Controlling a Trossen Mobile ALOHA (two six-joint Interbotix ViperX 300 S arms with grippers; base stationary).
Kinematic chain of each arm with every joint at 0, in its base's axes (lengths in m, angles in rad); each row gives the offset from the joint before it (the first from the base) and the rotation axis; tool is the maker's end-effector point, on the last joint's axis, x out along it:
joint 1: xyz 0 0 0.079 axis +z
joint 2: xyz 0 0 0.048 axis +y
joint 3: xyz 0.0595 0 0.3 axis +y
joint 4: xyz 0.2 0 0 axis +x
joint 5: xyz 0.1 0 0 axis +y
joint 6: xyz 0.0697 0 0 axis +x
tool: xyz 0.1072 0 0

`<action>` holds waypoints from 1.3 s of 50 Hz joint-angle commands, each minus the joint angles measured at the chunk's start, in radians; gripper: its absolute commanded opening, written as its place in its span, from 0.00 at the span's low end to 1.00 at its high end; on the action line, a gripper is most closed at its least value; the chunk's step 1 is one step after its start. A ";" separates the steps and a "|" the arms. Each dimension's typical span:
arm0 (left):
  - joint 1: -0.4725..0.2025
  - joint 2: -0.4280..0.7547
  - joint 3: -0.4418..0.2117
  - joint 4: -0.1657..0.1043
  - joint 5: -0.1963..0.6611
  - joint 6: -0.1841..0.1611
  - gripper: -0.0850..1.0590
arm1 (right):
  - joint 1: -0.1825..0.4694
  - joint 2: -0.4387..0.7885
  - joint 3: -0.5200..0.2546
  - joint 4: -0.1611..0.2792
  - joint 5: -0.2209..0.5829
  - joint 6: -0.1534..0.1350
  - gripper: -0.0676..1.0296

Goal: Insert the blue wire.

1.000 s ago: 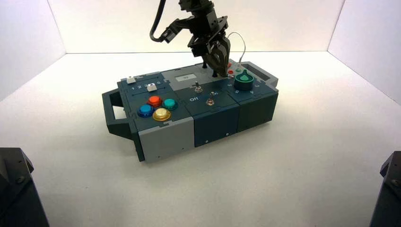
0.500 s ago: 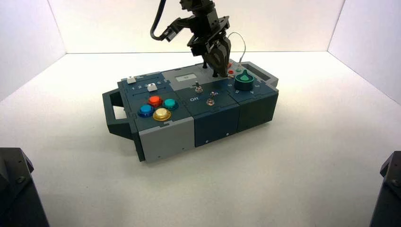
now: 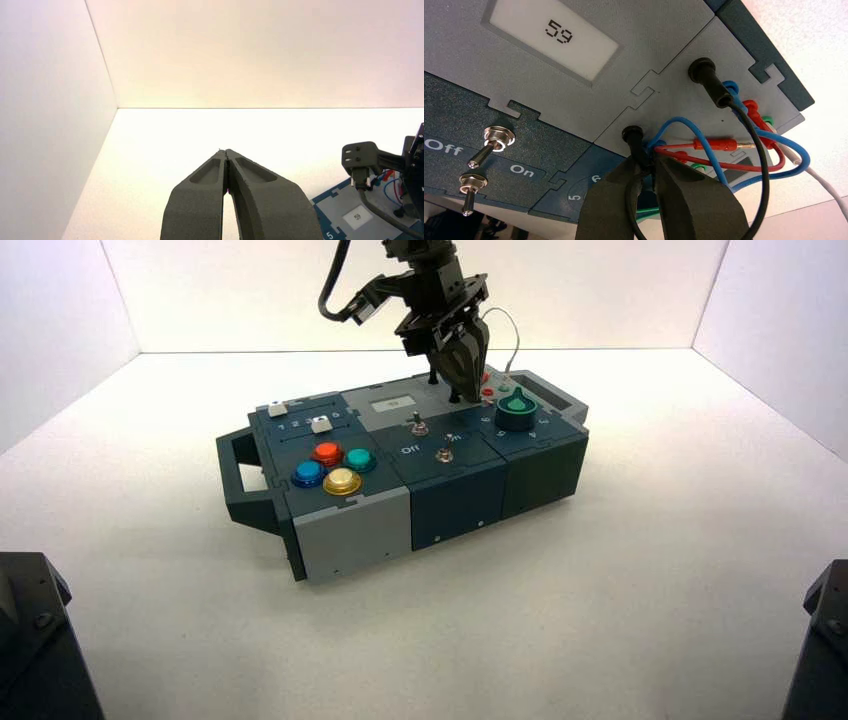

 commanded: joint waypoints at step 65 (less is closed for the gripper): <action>0.029 0.009 -0.023 0.000 -0.011 0.002 0.05 | -0.051 -0.140 -0.021 0.003 -0.046 0.032 0.04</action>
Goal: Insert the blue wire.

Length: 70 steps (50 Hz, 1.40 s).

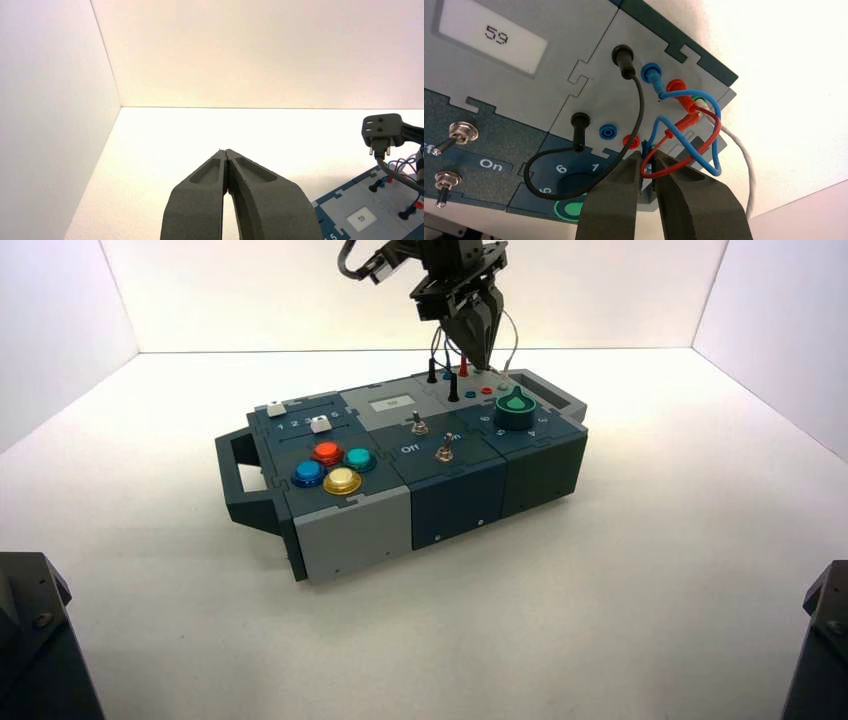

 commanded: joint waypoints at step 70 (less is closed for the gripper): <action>0.012 0.011 -0.017 0.000 -0.012 0.003 0.05 | 0.003 -0.313 0.393 0.160 -0.561 0.095 0.04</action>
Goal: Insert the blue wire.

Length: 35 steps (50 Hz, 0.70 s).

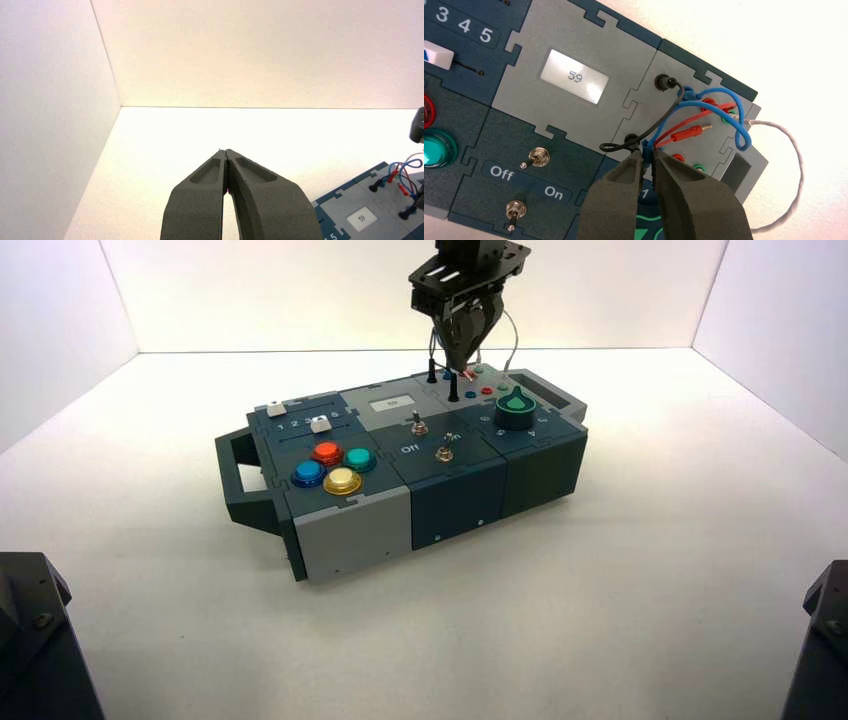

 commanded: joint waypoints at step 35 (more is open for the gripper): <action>0.012 0.017 -0.017 0.000 -0.012 0.003 0.05 | -0.003 -0.097 0.127 0.002 -0.218 0.075 0.04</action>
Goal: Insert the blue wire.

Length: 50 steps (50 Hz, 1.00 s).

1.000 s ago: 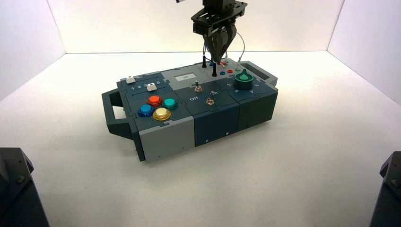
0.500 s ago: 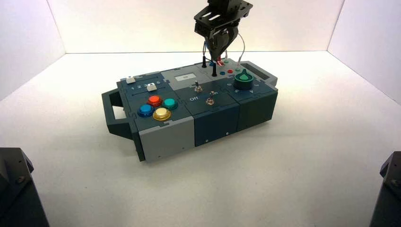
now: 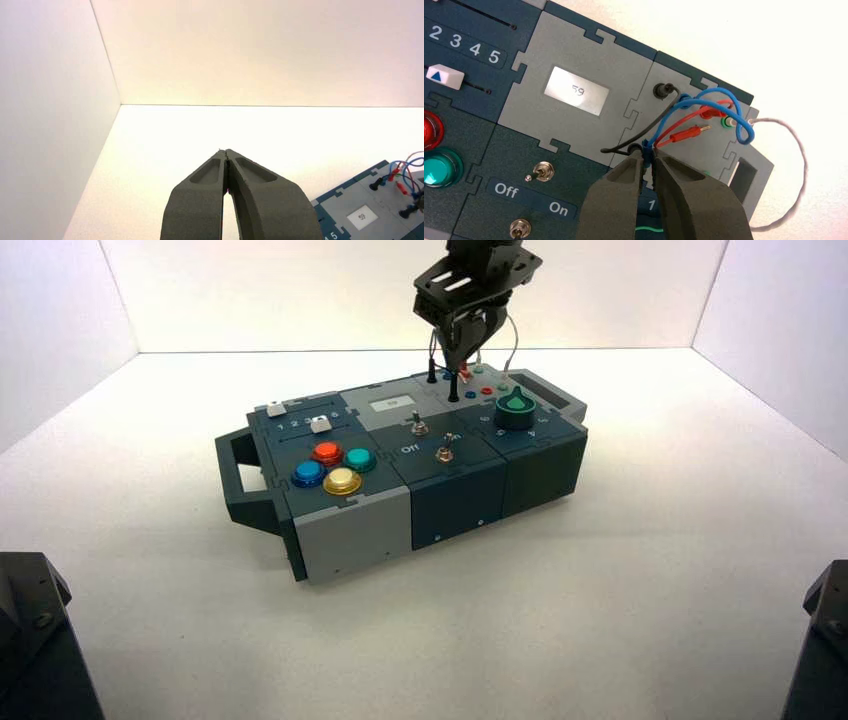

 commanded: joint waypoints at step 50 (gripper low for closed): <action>0.012 0.015 -0.017 0.002 -0.014 0.002 0.05 | -0.029 -0.060 0.069 -0.008 -0.160 0.038 0.04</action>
